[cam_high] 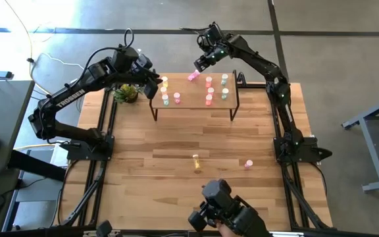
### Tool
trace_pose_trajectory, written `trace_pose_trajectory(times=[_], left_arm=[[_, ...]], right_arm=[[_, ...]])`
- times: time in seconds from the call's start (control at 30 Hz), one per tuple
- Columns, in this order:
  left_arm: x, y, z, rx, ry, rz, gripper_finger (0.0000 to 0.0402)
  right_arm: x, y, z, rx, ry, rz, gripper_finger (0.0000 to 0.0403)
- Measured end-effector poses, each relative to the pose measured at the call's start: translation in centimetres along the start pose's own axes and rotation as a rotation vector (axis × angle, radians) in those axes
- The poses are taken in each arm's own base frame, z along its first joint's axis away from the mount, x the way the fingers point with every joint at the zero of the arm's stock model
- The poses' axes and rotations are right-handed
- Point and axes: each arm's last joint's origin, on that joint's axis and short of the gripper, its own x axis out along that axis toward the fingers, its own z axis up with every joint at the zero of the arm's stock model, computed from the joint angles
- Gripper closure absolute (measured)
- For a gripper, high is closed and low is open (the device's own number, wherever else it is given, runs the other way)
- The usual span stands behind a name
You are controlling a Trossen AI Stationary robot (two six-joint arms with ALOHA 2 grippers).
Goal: Pick and place medicine bottles onto shelf by color
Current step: Adjust the pink pill bottles on the shelf
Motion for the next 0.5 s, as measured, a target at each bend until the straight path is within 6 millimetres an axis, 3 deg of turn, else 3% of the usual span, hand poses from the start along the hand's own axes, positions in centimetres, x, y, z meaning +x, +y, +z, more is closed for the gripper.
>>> trace_pose_trajectory(times=[0.5], left_arm=[[0.0,0.0,0.0,0.0,0.0,0.0,0.0277]], right_arm=[[1.03,0.76,-0.61,-0.022,0.029,-0.061,0.0403]])
